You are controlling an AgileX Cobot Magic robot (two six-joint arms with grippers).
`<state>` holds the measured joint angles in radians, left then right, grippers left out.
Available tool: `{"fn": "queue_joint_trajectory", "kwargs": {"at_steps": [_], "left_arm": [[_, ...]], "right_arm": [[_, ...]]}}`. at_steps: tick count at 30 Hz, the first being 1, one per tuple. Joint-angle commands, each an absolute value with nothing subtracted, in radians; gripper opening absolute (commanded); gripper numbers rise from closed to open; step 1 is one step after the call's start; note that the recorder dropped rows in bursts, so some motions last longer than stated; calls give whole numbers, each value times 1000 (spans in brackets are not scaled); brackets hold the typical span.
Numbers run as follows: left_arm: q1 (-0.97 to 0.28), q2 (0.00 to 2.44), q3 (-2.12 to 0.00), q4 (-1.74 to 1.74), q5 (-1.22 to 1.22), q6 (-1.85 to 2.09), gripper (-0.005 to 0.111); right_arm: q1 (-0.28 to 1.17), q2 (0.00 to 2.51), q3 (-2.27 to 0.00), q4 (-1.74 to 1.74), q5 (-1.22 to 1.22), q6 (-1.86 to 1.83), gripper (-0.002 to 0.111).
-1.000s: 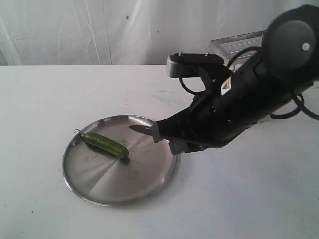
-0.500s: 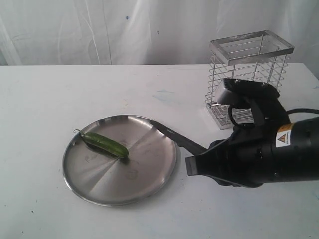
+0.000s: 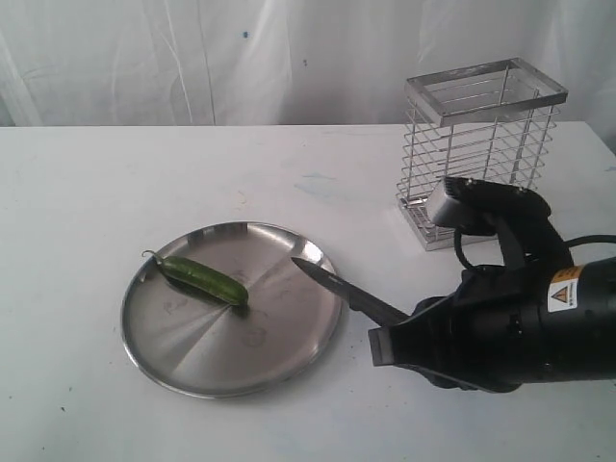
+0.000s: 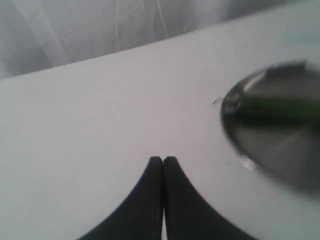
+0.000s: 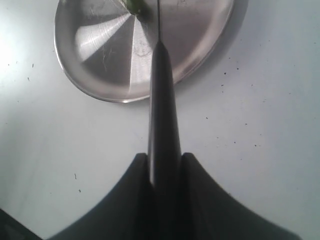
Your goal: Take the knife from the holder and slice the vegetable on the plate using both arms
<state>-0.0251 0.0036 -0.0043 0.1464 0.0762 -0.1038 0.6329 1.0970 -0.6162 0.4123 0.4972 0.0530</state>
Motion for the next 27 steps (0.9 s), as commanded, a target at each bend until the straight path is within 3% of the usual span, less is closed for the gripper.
{"fn": "queue_joint_trajectory", "kwargs": {"at_steps": [1,8,12,15,18,20,22,25,27], "left_arm": [[-24,0,0,-199,-61,-472,0],[-24,0,0,-285,-97,-602,0],[-20,0,0,-338,-524,-385,0],[-20,74,-61,-764,-882,-69,0],[-24,232,-215,-1059,-973,60,0],[-24,370,-301,-948,-906,165,0],[-24,542,-413,-609,-684,226,0],[-33,790,-648,0,-109,-42,0],[-65,941,-786,191,214,-273,0]], "right_arm": [[627,1088,-615,418,490,46,0],[627,1088,-617,421,492,-6,0],[627,1090,-621,423,485,-65,0],[627,1110,-632,423,455,-130,0],[627,1160,-645,427,402,-212,0],[627,1200,-658,449,384,-234,0],[627,1237,-674,455,368,-234,0],[627,1274,-693,455,330,-234,0],[627,1280,-700,455,304,-234,0]]}}
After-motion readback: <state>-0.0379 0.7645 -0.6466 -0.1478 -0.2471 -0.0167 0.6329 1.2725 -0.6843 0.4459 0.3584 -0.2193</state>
